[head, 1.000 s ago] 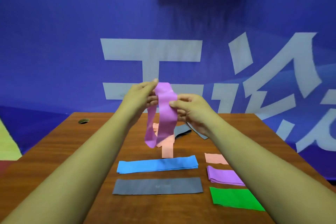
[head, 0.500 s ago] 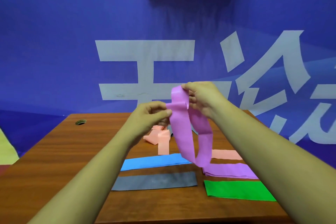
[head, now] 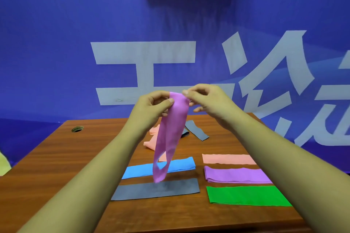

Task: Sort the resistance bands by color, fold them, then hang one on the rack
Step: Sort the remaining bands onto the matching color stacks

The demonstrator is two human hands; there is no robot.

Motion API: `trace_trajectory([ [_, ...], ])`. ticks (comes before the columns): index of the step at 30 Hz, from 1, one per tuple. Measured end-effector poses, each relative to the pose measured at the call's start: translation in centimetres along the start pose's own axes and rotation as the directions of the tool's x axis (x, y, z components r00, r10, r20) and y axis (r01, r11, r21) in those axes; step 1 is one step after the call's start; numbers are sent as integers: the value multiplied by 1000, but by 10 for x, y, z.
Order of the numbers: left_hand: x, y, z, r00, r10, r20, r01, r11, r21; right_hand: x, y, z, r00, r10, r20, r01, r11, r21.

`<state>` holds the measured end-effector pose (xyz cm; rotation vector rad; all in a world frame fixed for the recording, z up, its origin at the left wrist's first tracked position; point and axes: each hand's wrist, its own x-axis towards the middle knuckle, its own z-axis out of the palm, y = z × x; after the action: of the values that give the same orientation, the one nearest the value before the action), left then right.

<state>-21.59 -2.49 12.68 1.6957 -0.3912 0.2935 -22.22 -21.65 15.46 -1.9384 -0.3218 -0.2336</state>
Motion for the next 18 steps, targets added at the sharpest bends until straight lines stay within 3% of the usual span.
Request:
trace_trajectory([
  [5,-1,-8,3,1000,-2,11,1,1000,15,8,-5,5,988,-142,66,153,961,-230],
  [10,-9,-27,10,999,-18,-33,19,1000,18,11,-9,4,984,-163,65,174,957,-231],
  [14,-19,-42,26,987,-63,149,87,982,-165,12,-12,-1,985,-162,53,170,960,-223],
  [18,-23,-55,45,978,-52,202,90,980,-179,15,-9,-10,992,-127,-13,121,967,-225],
])
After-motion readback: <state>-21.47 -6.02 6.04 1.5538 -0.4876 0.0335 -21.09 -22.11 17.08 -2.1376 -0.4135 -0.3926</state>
